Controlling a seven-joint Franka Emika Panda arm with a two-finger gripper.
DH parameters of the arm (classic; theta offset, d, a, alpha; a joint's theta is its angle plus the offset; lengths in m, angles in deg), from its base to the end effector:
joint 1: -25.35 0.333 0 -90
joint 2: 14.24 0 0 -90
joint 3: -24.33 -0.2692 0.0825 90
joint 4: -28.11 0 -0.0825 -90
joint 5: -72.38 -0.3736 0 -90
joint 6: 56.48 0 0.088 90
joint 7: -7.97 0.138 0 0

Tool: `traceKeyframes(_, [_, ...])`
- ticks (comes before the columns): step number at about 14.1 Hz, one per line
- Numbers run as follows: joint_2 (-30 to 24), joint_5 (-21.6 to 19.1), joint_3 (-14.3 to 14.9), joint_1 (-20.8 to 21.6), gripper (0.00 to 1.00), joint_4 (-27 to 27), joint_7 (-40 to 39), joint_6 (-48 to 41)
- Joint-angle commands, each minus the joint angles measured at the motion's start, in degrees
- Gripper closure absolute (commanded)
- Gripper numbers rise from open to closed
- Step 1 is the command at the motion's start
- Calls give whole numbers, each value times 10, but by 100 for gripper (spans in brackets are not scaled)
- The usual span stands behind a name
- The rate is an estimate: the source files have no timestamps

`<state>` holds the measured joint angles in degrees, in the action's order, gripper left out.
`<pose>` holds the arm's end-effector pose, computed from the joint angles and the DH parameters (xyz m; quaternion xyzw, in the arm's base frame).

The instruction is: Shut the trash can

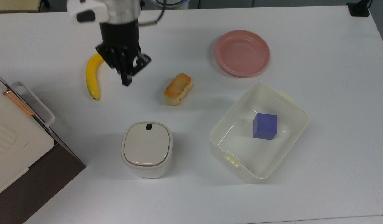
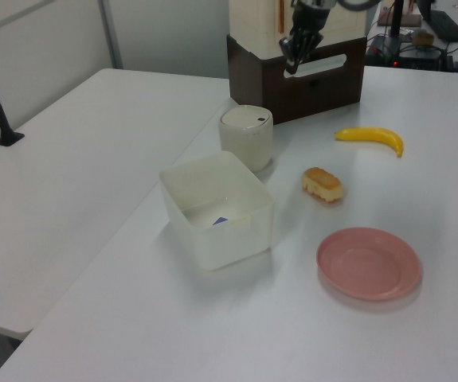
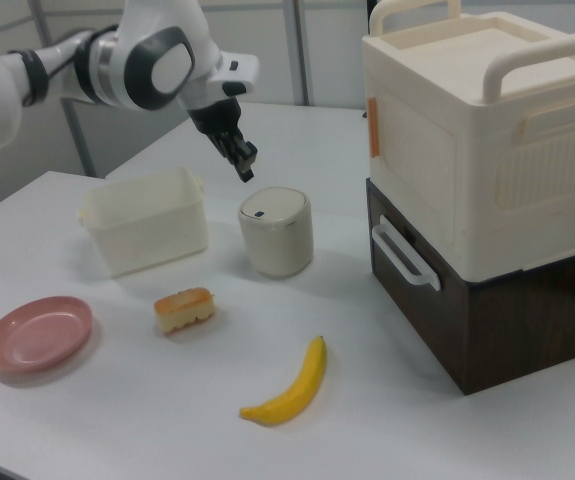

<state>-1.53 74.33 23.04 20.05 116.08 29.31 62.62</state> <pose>0.6474 -0.0492 0.4862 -0.9641 0.2116 -0.1603 0.0107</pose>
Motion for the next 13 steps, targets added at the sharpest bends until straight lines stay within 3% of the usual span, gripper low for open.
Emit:
traceKeyframes(1, [-60,-34,1,-9,100,17,-74,-99])
traceKeyframes(4, [-94,-70,4,-29,100,17,-137,-165])
traceKeyframes(13, [-139,-85,7,-46,100,15,-283,-316])
